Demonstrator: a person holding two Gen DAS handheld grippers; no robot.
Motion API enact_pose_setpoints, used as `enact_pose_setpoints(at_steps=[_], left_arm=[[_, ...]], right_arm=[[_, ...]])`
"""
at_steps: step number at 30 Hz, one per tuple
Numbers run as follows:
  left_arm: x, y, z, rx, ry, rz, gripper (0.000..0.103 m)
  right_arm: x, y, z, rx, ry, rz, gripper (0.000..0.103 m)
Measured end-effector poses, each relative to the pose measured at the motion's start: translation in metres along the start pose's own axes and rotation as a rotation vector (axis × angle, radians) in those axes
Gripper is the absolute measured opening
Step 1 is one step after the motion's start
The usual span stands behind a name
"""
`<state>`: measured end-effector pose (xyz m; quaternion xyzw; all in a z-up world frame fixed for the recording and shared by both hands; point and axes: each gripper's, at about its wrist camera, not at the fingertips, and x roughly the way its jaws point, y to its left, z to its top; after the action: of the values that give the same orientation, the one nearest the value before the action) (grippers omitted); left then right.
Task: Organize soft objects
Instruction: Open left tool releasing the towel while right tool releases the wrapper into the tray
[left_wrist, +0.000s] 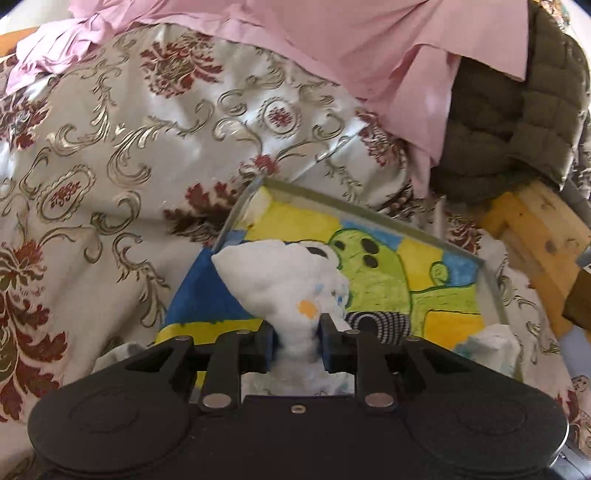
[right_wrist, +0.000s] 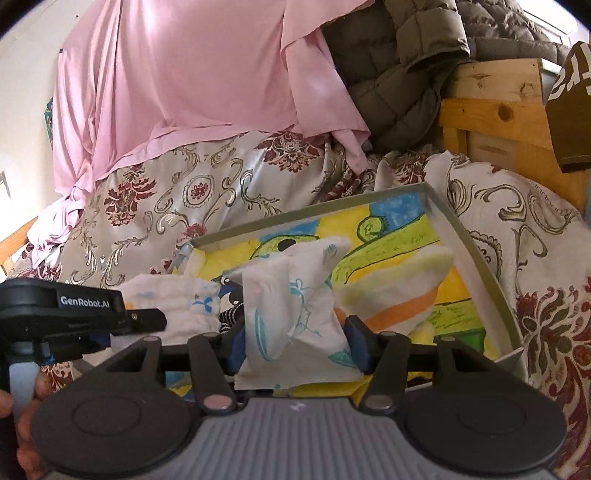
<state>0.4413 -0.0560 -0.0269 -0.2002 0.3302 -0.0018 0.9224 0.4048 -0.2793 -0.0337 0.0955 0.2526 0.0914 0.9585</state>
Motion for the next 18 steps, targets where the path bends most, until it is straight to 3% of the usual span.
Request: enact_pose_setpoints(at_steps=[3,10,18], left_arm=[[0.002,0.003,-0.001,-0.003,0.017,0.015,0.030],[-0.002,0.003,-0.005,0.001,0.015,0.020,0.056],[-0.010,0.002,-0.008,0.000,-0.004,-0.002,0.078]], right_arm=[[0.000,0.001,0.000,-0.007,0.002,0.000,0.063],[-0.004,0.004,0.001,-0.024,-0.021,0.010,0.082],[-0.006,0.008,0.002,-0.043,-0.035,0.001,0.089]])
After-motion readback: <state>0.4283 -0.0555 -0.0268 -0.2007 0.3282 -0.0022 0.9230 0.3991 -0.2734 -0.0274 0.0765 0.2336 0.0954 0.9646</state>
